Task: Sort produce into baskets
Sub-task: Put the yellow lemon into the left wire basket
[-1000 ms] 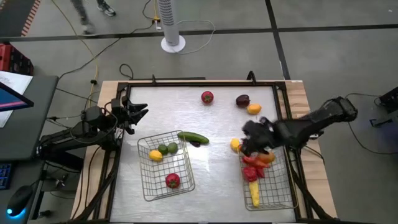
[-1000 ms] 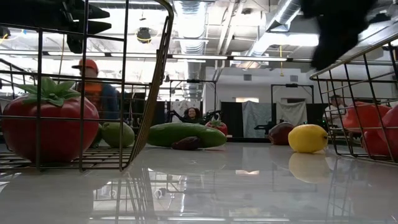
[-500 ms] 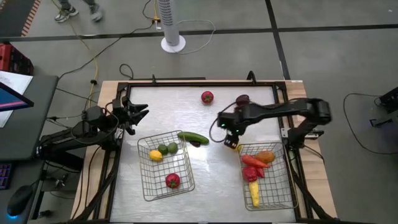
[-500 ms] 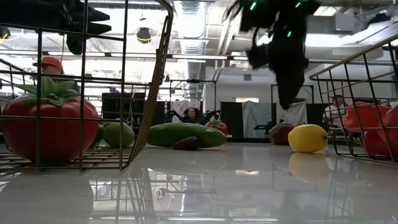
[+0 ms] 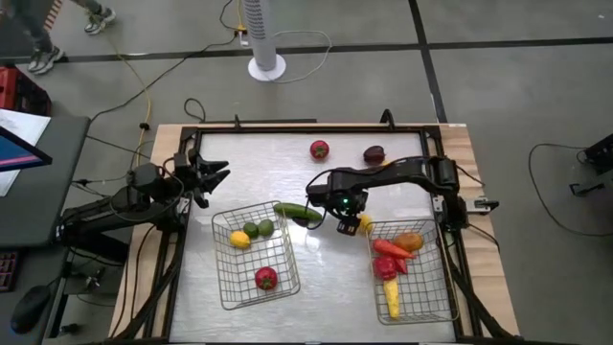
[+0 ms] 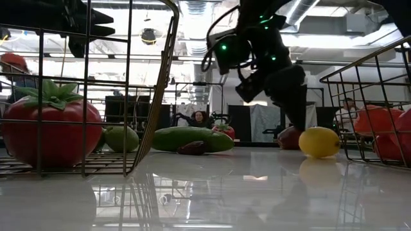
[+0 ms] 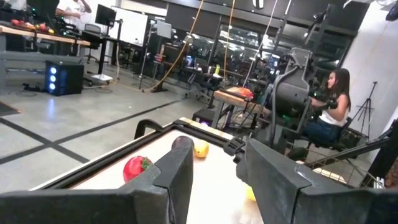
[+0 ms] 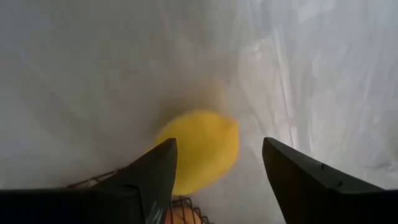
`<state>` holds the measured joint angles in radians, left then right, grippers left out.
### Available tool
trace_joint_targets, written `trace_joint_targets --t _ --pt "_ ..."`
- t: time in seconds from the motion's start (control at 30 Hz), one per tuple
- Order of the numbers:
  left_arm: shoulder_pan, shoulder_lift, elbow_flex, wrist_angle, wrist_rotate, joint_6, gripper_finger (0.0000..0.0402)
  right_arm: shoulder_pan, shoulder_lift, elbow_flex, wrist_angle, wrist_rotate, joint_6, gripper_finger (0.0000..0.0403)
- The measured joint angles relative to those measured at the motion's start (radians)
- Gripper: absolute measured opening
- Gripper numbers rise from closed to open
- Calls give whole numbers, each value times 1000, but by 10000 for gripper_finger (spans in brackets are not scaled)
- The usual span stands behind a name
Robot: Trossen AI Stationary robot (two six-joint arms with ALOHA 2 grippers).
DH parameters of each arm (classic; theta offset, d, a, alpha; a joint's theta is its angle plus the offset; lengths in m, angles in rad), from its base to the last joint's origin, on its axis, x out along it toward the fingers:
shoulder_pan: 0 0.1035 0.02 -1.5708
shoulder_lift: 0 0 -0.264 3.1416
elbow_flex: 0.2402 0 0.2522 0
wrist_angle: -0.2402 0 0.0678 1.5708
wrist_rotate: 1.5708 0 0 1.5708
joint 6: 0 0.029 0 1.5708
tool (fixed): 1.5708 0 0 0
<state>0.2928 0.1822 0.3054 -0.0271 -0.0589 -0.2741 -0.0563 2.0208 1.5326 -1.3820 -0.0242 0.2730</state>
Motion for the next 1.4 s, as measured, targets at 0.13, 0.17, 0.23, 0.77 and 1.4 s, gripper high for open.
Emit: trace_joint_targets --t 0.13,0.17,0.23,0.77,1.4 --pt "0 0 0 -5 0 0 133 4 -14 30 13 18 -16 265" --pt "0 0 0 -5 0 0 133 4 -19 36 10 19 -20 265" --pt "0 0 0 -5 0 0 133 5 -33 51 10 19 -38 265" --pt "0 0 0 -15 -1 45 133 -28 -52 64 114 86 -195 284" --pt "0 0 0 -14 -5 44 133 110 -52 64 116 93 -152 370"
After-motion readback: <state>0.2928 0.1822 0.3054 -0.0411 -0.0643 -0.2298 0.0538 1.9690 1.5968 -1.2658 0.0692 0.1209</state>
